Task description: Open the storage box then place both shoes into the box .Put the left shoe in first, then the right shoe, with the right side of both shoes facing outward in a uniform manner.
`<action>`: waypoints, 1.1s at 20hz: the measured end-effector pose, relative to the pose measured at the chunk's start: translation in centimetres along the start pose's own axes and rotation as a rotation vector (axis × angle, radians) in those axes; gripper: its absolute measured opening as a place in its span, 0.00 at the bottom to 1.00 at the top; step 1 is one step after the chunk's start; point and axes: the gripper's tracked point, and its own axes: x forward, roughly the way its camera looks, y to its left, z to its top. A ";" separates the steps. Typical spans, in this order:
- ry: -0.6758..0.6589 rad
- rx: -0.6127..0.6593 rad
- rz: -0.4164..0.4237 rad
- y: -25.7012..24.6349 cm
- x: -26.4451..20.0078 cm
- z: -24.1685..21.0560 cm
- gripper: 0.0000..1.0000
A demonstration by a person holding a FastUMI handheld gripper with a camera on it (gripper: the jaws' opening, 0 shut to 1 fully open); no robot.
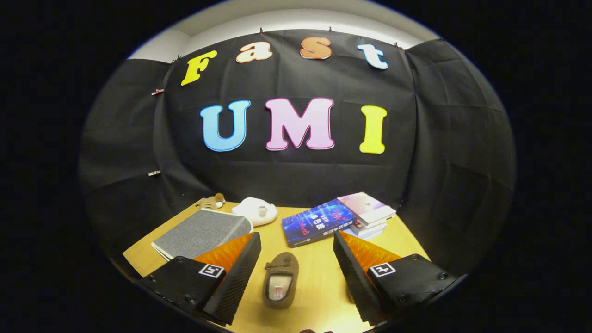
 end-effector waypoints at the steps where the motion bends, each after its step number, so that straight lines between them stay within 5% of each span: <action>1: 0.038 0.031 0.043 1.0 0.7 -0.8 0.98; 12: 0.500 0.463 0.557 11.4 5.3 -11.0 0.98; 16: 0.613 0.732 0.624 13.3 7.4 -13.4 0.98; 22: 0.704 0.838 0.719 15.6 7.8 -15.1 0.98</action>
